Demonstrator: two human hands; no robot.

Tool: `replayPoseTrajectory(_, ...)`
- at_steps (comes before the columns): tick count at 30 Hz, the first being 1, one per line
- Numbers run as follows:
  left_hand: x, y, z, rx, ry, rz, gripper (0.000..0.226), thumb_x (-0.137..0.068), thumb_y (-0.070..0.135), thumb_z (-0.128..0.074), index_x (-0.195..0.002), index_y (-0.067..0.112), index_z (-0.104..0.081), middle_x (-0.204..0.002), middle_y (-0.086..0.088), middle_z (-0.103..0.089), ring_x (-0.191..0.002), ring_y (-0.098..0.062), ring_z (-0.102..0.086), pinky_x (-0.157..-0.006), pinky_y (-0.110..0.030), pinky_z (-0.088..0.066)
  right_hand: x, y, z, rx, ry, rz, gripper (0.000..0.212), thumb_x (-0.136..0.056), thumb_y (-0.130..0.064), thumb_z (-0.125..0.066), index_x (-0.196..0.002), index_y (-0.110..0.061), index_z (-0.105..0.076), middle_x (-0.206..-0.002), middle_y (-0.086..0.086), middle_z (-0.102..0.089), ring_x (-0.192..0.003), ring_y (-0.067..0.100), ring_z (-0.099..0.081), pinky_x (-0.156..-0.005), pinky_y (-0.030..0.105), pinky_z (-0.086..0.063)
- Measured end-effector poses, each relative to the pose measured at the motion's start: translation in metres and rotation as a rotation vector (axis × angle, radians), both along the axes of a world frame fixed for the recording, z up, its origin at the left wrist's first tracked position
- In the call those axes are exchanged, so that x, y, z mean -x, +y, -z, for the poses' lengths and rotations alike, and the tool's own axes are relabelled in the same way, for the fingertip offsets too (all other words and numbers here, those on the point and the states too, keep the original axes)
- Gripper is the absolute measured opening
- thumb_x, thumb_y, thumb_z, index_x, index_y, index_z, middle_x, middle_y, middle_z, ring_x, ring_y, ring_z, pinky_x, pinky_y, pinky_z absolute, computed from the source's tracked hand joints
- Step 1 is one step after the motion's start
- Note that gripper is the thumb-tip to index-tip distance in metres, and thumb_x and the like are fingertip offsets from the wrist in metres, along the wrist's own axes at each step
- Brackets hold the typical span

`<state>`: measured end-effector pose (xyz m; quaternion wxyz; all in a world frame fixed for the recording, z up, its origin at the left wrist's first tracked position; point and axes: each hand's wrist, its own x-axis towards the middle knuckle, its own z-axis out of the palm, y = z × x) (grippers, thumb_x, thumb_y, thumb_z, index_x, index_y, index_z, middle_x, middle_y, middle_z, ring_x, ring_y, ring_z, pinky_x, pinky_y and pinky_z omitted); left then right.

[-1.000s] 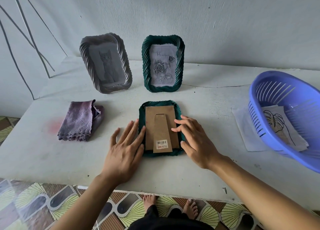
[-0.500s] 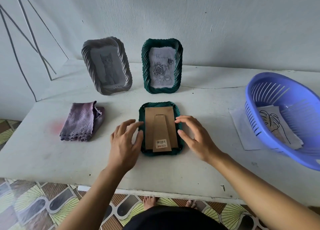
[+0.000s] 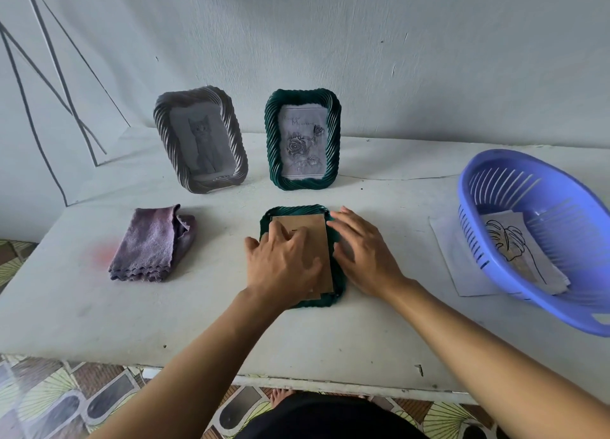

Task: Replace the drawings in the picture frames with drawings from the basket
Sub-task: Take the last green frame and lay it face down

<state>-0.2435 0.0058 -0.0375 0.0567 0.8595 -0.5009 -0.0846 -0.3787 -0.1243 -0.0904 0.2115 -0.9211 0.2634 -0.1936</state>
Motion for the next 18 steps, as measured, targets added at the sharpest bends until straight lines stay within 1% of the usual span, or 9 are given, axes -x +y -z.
replayPoseTrajectory(3, 0.0, -0.003, -0.01, -0.004, 0.081, -0.011, 0.045, -0.087, 0.055, -0.049, -0.123, 0.027, -0.05, -0.107, -0.005, -0.045, -0.097, -0.027, -0.057, -0.083, -0.039, -0.034, 0.001, -0.001, 0.001, -0.016, 0.027, -0.001, 0.043, -0.096, -0.026, -0.047, -0.135, -0.014, -0.059, -0.153, -0.001, -0.044, -0.147, 0.012, -0.027, -0.118, 0.025, -0.015)
replayPoseTrajectory(6, -0.004, -0.003, -0.022, 0.044, 0.248, -0.069, 0.044, -0.088, 0.046, -0.057, -0.126, 0.024, -0.056, -0.113, -0.009, -0.046, -0.1, -0.034, -0.059, -0.084, -0.035, -0.042, 0.002, -0.002, 0.002, -0.048, 0.036, 0.011, 0.043, -0.096, -0.031, -0.048, -0.136, -0.018, -0.058, -0.154, -0.005, -0.043, -0.147, 0.009, -0.027, -0.12, 0.026, -0.017)
replayPoseTrajectory(7, -0.005, -0.003, -0.023, 0.07, 0.301, -0.072, 0.037, -0.088, 0.043, -0.059, -0.12, 0.025, -0.06, -0.113, -0.008, -0.046, -0.104, -0.034, -0.057, -0.083, -0.033, -0.042, 0.002, -0.002, 0.001, -0.048, 0.04, 0.014, 0.043, -0.096, -0.032, -0.048, -0.137, -0.019, -0.057, -0.154, -0.005, -0.042, -0.146, 0.008, -0.027, -0.119, 0.023, -0.014)
replayPoseTrajectory(9, -0.007, -0.001, -0.021, 0.12, 0.352, -0.047, 0.016, -0.087, 0.037, -0.057, -0.096, 0.025, -0.062, -0.111, -0.007, -0.05, -0.116, -0.029, -0.05, -0.081, -0.031, -0.041, 0.002, -0.002, 0.0, -0.045, 0.042, 0.018, 0.044, -0.095, -0.031, -0.049, -0.137, -0.021, -0.056, -0.154, -0.005, -0.042, -0.145, 0.009, -0.029, -0.116, 0.018, -0.01)
replayPoseTrajectory(10, -0.007, 0.0, -0.019, 0.136, 0.362, -0.033, 0.013, -0.087, 0.036, -0.055, -0.085, 0.023, -0.058, -0.109, -0.006, -0.053, -0.119, -0.026, -0.047, -0.08, -0.032, -0.041, 0.002, -0.002, 0.0, -0.041, 0.041, 0.016, 0.044, -0.095, -0.029, -0.05, -0.137, -0.021, -0.056, -0.153, -0.004, -0.043, -0.144, 0.011, -0.03, -0.116, 0.018, -0.012)
replayPoseTrajectory(12, -0.007, 0.003, -0.017, 0.179, 0.374, -0.022, 0.019, -0.086, 0.036, -0.048, -0.077, 0.021, -0.054, -0.107, -0.004, -0.058, -0.115, -0.023, -0.051, -0.082, -0.035, -0.044, 0.002, -0.002, 0.001, -0.034, 0.044, 0.006, 0.044, -0.095, -0.028, -0.05, -0.138, -0.022, -0.055, -0.152, -0.003, -0.044, -0.142, 0.013, -0.033, -0.117, 0.024, -0.018)
replayPoseTrajectory(14, -0.006, 0.006, -0.018, 0.228, 0.365, -0.029, 0.025, -0.082, 0.039, -0.045, -0.083, 0.021, -0.062, -0.116, -0.001, -0.061, -0.11, -0.023, -0.056, -0.087, -0.037, -0.048, 0.003, -0.002, 0.001, -0.039, 0.051, 0.0, 0.046, -0.096, -0.031, -0.045, -0.14, -0.023, -0.053, -0.151, -0.003, -0.044, -0.142, 0.015, -0.035, -0.118, 0.031, -0.024)
replayPoseTrajectory(16, -0.005, 0.008, -0.022, 0.266, 0.373, -0.043, 0.038, -0.082, 0.04, -0.046, -0.103, 0.023, -0.072, -0.127, 0.001, -0.06, -0.112, -0.023, -0.059, -0.092, -0.036, -0.048, 0.004, -0.002, 0.002, -0.043, 0.054, 0.005, 0.049, -0.094, -0.036, -0.039, -0.14, -0.024, -0.051, -0.15, -0.003, -0.045, -0.141, 0.016, -0.036, -0.118, 0.034, -0.027)
replayPoseTrajectory(18, -0.006, 0.01, -0.027, 0.285, 0.392, -0.062, 0.041, -0.086, 0.037, -0.052, -0.12, 0.025, -0.071, -0.132, 0.001, -0.059, -0.114, -0.023, -0.059, -0.097, -0.034, -0.046, 0.003, -0.001, 0.002, -0.032, 0.043, 0.008, 0.048, -0.095, -0.035, -0.04, -0.141, -0.023, -0.049, -0.149, -0.003, -0.047, -0.139, 0.016, -0.038, -0.117, 0.037, -0.029)
